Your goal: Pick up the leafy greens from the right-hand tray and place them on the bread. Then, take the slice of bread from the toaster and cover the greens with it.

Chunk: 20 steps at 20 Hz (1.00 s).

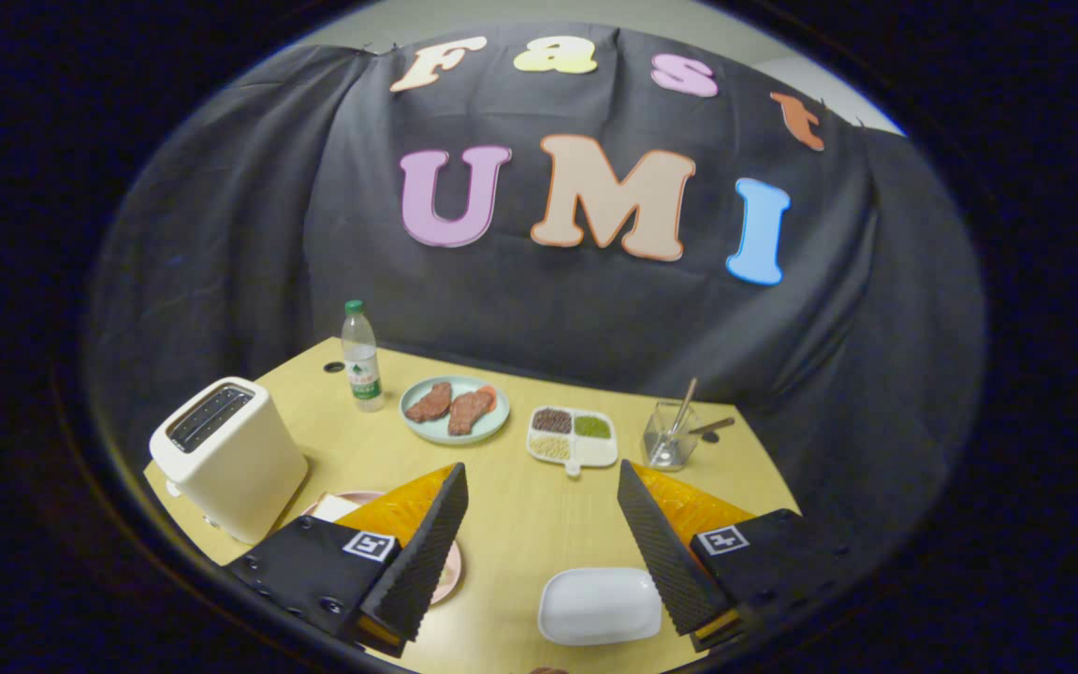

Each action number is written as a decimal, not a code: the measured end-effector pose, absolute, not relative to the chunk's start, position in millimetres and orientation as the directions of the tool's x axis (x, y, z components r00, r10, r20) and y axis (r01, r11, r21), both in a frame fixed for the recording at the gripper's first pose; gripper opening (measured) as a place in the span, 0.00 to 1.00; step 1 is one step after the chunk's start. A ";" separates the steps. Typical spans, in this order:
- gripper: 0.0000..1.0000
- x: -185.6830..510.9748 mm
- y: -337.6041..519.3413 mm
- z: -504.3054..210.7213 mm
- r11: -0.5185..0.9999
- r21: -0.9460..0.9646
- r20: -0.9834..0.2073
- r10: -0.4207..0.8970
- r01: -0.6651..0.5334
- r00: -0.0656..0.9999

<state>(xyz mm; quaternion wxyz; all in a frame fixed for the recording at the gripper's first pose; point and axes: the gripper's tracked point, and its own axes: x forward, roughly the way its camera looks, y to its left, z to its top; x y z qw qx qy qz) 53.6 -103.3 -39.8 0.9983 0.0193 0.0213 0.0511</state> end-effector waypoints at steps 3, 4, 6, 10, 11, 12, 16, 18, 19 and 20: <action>1.00 43.3 -123.4 -5.9 0.996 0.080 0.097 0.041 -0.049 0.994; 1.00 40.4 -133.5 -2.0 0.997 0.071 0.115 0.015 -0.023 0.993; 1.00 34.0 -147.9 1.1 0.999 0.040 0.131 -0.021 0.016 0.991; 1.00 13.5 -159.1 15.1 0.999 0.050 0.168 -0.026 0.018 0.985; 1.00 10.4 -159.5 14.1 0.998 0.056 0.169 -0.019 0.009 0.985; 1.00 7.6 -158.8 14.3 0.998 0.059 0.172 -0.011 0.001 0.985; 1.00 -4.9 -160.9 14.1 0.999 0.038 0.192 0.000 -0.008 0.981; 1.00 -6.2 -164.3 16.0 1.000 0.026 0.198 0.004 -0.009 0.980; 1.00 -7.7 -163.8 15.9 1.000 0.022 0.197 0.007 -0.012 0.980; 1.00 -9.8 -163.4 15.2 1.000 0.020 0.195 0.012 -0.017 0.981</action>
